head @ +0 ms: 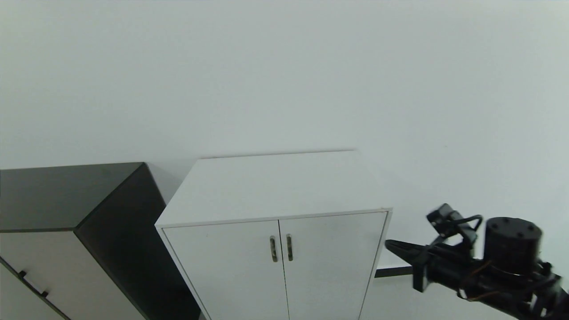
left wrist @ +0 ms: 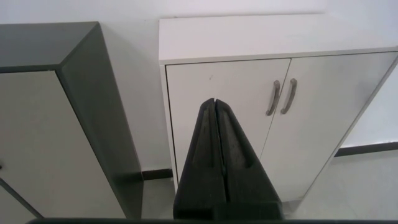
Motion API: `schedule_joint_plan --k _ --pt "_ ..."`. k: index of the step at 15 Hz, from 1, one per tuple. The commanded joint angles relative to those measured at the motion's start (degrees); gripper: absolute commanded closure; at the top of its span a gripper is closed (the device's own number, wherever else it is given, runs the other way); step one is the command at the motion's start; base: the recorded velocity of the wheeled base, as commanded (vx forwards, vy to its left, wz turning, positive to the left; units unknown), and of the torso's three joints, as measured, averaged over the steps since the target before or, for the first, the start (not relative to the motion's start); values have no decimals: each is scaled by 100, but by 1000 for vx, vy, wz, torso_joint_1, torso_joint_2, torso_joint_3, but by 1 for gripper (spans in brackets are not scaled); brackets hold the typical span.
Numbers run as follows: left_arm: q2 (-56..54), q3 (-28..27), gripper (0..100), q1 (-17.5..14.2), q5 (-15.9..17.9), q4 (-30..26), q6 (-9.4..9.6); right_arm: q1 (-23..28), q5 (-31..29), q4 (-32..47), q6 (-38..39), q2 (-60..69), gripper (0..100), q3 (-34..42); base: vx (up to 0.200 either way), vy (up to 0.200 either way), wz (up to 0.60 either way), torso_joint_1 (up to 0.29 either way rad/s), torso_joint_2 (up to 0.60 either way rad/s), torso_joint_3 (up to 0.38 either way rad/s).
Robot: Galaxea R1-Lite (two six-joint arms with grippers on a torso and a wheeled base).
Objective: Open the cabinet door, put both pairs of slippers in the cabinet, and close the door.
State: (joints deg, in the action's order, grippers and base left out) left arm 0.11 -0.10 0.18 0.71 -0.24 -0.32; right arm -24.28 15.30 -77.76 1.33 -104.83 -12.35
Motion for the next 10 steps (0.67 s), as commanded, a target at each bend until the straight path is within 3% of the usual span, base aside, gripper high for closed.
schedule_joint_plan --k 1,2,5,6,7,10 --pt "7 1 100 -1 0 -2 -3 1075 -80 394 -467 1799 100 1235 0 0 0 0 0 0" --pt "7 1 100 -1 -9 -2 -12 1426 -168 1343 -520 2652 100 1226 0 0 0 0 0 0" --pt "7 1 100 -1 -9 -2 -12 1673 -212 4533 -572 5236 100 1165 0 0 0 0 0 0" --pt "7 1 100 -1 -9 -2 -12 1673 -212 4533 -572 5236 100 1165 0 0 0 0 0 0" --pt "7 1 100 -1 0 -2 -12 1989 -229 6194 -564 6536 100 1085 0 0 0 0 0 0" --pt "7 1 100 -1 -9 -2 -12 2086 -220 7583 -546 7855 100 1112 0 0 0 0 0 0"
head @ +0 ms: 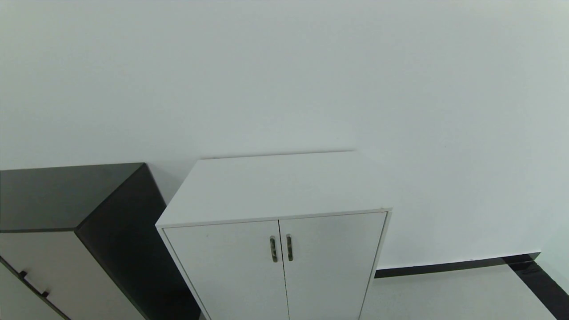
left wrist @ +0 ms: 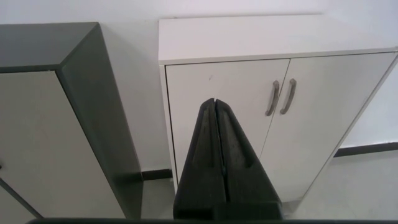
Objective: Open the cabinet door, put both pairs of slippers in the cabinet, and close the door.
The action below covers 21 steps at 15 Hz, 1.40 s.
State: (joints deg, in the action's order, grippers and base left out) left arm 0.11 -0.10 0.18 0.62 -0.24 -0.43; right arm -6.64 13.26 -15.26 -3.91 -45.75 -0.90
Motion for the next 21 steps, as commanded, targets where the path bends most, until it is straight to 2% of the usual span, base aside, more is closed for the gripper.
schedule_joint_plan --k 1,3,4,6,7,8,9,11,12,13,14,16,19,21 --pt "-2 1 100 -1 -1 -2 -1 322 1 1482 -22 2167 100 11 0 0 0 0 0 0" --pt "-2 1 100 -1 -1 -2 -10 366 -8 1474 -4 2246 100 11 0 0 0 0 0 0" --pt "-2 1 100 -1 -1 -2 -19 840 -140 1474 57 2580 100 11 0 0 0 0 0 0" --pt "-2 1 100 -1 -1 -2 -19 1341 -676 1491 57 2756 100 11 0 0 0 0 0 0" --pt "7 1 100 -1 -1 -2 -19 1341 -685 1491 84 2940 100 20 0 0 0 0 0 0" --pt "7 1 100 -1 -1 -2 -19 1174 -597 1500 119 3283 100 20 0 0 0 0 0 0" --pt "7 1 100 -1 -1 -2 -19 489 -570 1500 119 3591 100 20 0 0 0 0 0 0" --pt "-2 1 100 -1 -1 -2 -28 -549 -650 1500 198 3977 100 20 0 0 0 0 0 0" --pt "7 1 100 -1 -1 7 -36 -601 -948 1500 374 4021 100 20 0 0 0 0 0 0" --pt "7 1 100 -1 -18 7 -45 -592 -1546 1517 506 4030 100 90 0 0 0 0 0 0" --pt "-2 1 100 -1 -18 7 -63 -592 -1731 1517 576 4030 100 90 0 0 0 0 0 0" --pt "7 1 100 -1 -9 7 -63 -566 -1783 1535 550 4021 100 81 0 0 0 0 0 0" --pt "-2 1 100 -1 -9 7 -63 5 -1775 1526 523 3819 100 81 0 0 0 0 0 0" --pt "7 1 100 -1 -9 7 -63 23 -1775 1526 523 4013 100 81 0 0 0 0 0 0"
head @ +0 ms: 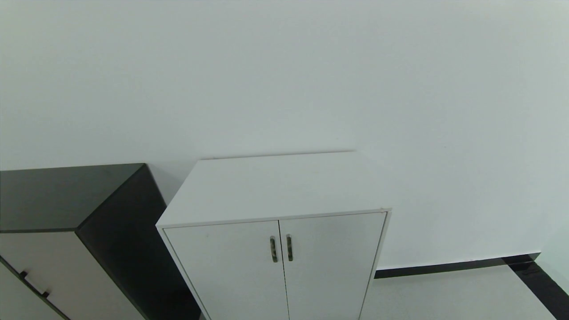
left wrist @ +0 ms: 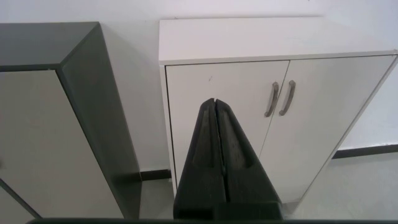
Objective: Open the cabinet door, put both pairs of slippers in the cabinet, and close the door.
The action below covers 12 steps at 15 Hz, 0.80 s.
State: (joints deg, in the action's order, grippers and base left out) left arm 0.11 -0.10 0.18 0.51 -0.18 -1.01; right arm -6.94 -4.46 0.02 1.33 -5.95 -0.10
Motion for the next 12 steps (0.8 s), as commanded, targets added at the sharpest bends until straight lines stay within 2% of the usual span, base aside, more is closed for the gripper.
schedule_joint_plan --k 1,3,4,5,6,12 --pt "7 1 100 -1 2 1 -4 52 -2 -2 8 32 100 1 0 0 0 0 0 0" --pt "7 1 100 -1 2 1 5 219 -11 6 -27 32 100 1 0 0 0 0 0 0" --pt "-2 1 100 -1 10 1 5 606 7 6 -80 85 100 1 0 0 0 0 0 0" --pt "7 1 100 -1 10 -8 13 764 42 6 -159 235 100 1 0 0 0 0 0 0" --pt "7 1 100 -1 19 -8 13 746 86 6 -238 577 100 1 0 0 0 0 0 0" --pt "7 1 100 -1 10 1 13 720 103 15 -203 586 100 1 0 0 0 0 0 0"
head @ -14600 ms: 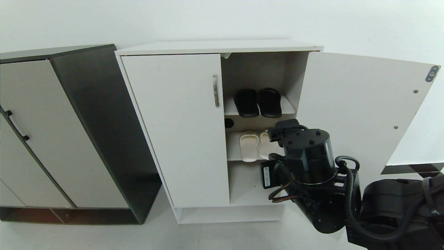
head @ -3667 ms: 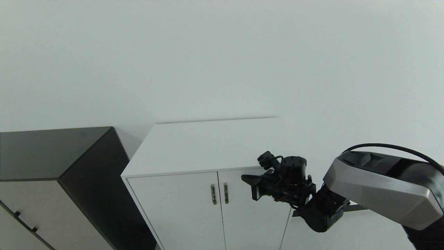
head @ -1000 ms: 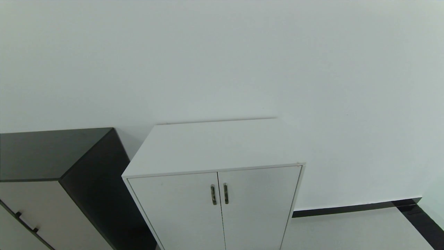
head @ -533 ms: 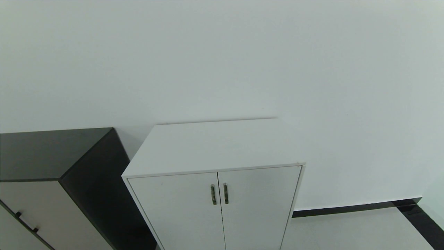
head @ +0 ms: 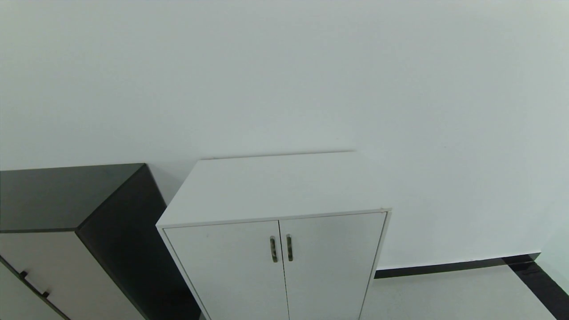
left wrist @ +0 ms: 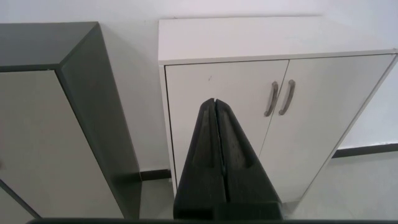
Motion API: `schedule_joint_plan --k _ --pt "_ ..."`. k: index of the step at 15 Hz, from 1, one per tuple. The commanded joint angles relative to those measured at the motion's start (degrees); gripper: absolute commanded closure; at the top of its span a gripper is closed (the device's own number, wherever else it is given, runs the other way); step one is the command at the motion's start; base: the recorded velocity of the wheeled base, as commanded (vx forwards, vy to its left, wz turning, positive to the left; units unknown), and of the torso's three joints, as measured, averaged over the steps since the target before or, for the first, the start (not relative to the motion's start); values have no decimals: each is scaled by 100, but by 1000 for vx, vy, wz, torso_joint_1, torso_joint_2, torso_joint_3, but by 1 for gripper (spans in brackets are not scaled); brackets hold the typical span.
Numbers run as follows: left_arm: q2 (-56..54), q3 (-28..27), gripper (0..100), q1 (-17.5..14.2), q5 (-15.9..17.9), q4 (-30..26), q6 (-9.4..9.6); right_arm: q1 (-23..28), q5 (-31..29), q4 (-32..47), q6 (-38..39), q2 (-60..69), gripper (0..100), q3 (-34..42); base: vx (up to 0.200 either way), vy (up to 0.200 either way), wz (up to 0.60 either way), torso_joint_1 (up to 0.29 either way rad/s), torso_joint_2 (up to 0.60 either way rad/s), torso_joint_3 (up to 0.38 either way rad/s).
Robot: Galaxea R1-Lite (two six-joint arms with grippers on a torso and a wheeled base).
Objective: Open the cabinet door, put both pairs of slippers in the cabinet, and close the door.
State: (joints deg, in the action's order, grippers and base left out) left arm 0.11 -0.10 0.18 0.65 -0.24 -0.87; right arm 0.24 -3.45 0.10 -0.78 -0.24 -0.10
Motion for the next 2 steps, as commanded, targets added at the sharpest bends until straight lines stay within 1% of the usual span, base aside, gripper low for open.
schedule_joint_plan --k 1,2 --pt "7 1 100 -1 -3 -2 -1 2 11 8 -1 16 100 1 0 0 0 0 0 0" --pt "7 1 100 -1 -3 -2 -1 2 2 8 -1 16 100 1 0 0 0 0 0 0"
